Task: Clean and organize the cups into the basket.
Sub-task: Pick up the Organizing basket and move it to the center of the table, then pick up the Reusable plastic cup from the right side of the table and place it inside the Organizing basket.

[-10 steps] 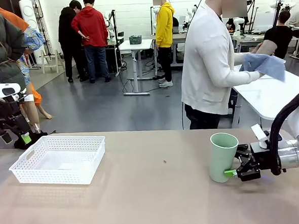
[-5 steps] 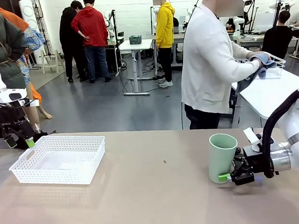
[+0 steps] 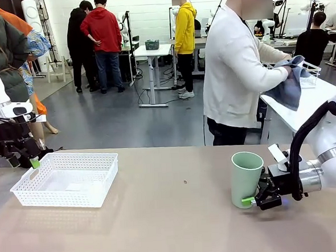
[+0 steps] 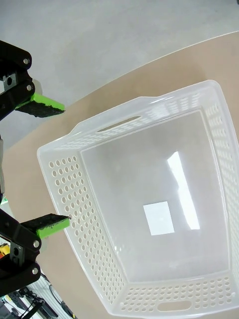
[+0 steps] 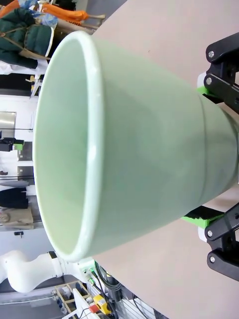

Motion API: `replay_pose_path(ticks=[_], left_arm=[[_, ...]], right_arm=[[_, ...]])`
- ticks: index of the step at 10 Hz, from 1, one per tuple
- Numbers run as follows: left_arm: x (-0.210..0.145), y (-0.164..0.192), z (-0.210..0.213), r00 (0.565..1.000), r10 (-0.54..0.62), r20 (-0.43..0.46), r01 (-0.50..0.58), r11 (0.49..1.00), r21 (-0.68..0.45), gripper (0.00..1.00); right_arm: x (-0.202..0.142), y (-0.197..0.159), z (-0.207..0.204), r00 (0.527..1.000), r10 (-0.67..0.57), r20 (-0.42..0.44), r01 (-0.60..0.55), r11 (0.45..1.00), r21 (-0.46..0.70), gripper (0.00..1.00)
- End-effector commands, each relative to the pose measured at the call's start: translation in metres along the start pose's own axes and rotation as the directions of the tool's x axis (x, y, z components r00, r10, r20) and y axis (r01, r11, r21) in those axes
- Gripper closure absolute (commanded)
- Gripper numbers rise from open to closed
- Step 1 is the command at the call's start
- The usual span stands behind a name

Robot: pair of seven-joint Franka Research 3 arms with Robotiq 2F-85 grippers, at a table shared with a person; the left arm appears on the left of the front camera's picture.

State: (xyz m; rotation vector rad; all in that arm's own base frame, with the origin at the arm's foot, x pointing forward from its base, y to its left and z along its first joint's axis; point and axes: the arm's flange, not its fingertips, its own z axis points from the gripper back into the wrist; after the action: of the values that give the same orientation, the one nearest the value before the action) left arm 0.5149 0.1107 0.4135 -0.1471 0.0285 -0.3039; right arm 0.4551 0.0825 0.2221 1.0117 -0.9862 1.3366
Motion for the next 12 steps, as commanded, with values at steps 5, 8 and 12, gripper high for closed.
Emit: replay_pose_path(ticks=[5, 8, 12], left_arm=[[0.013, 0.012, -0.013, 1.000, 0.015, -0.018, -0.015, 1.000, 0.012, 0.00], [0.011, 0.014, -0.015, 1.000, 0.014, -0.026, -0.014, 1.000, 0.015, 0.00], [0.013, 0.018, -0.025, 0.997, 0.041, -0.060, -0.041, 0.999, -0.003, 0.00]], right_arm=[[-0.002, 0.000, -0.009, 0.999, 0.032, 0.030, -0.033, 0.998, 0.051, 0.00], [-0.002, 0.000, -0.010, 0.999, 0.035, 0.036, -0.037, 0.998, 0.053, 0.00], [-0.003, -0.002, -0.007, 0.999, 0.028, 0.035, -0.029, 0.999, 0.040, 0.00]])
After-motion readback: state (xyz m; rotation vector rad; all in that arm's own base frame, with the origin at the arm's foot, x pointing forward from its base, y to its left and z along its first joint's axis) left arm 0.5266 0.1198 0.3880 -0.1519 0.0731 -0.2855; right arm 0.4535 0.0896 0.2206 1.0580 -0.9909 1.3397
